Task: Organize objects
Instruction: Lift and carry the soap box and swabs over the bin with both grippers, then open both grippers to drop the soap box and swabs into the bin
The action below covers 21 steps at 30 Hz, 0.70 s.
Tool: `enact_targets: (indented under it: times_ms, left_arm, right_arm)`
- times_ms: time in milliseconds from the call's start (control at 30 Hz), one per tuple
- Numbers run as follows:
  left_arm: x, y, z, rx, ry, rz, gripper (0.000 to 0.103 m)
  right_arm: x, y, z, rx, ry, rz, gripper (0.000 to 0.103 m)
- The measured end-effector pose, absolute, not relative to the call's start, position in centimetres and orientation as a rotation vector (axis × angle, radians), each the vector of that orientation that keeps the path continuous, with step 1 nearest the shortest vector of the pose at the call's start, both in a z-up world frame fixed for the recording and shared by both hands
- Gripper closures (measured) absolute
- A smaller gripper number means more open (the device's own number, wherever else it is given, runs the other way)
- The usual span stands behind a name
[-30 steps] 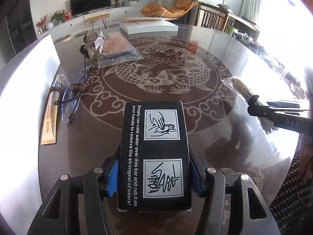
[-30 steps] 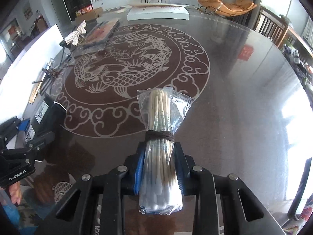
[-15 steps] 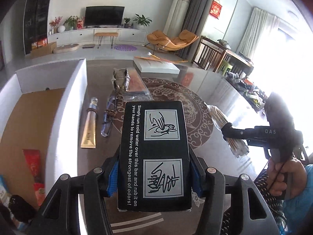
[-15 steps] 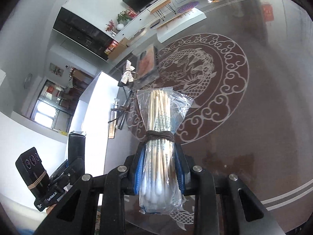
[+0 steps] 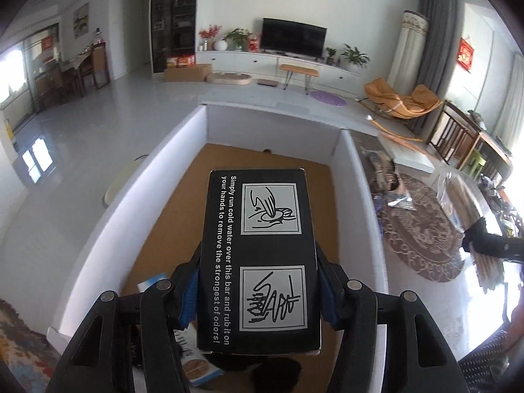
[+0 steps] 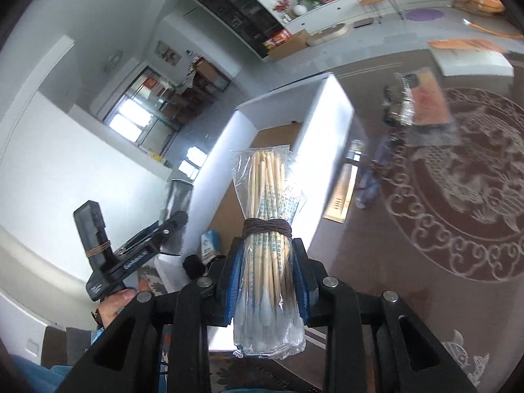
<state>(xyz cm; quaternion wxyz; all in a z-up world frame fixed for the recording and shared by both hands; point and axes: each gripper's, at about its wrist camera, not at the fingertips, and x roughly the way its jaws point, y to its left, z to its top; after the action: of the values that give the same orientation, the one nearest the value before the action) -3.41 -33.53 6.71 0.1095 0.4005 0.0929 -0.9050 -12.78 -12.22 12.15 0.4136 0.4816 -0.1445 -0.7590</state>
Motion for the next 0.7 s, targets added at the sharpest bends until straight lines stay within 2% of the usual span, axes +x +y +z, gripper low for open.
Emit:
enact_targets:
  times_ms: [233,300,333,367,400,433,467,533,700]
  left_arm:
    - [-5.0,-36.5,3.0,1.287,0.279,-2.505,0.044]
    - [-5.6,-36.7,2.2,1.312,0.242,-2.449,0.044]
    - [-5.7,-36.8,2.1,1.307,0.216,-2.424,0.040]
    - [-5.8,-36.8,2.1,1.294,0.189,-2.406,0.036]
    - [-5.8,-36.7,2.2,1.280,0.177,-2.405,0.027]
    - [-5.7,-36.7,2.3,1.262,0.174,-2.412,0.021]
    - [-5.6,-36.5,2.5,1.243,0.177,-2.423,0.018]
    - [-5.4,-35.8,3.0,1.213,0.196,-2.453,0.016]
    - [-5.6,-31.3,4.6,1.181,0.256,-2.595,0.016]
  right_arm:
    - [-12.7,-23.1,11.2,1.223,-0.162,-1.844,0.074]
    - [-12.5,-25.4,10.0,1.253,-0.121,-1.824,0.071]
    - [-12.6,-26.0,9.4,1.271,-0.106,-1.807,0.067]
    - [-12.6,-26.4,8.9,1.294,-0.105,-1.804,0.056]
    - [-12.7,-26.3,8.6,1.296,-0.114,-1.807,0.049]
    - [-12.5,-25.8,8.7,1.281,-0.123,-1.818,0.049]
    - [-12.4,-25.1,8.9,1.261,-0.114,-1.840,0.048]
    - [-12.2,-23.2,9.5,1.215,-0.075,-1.916,0.046]
    - [-12.5,-15.1,9.1,1.102,0.000,-2.200,0.015]
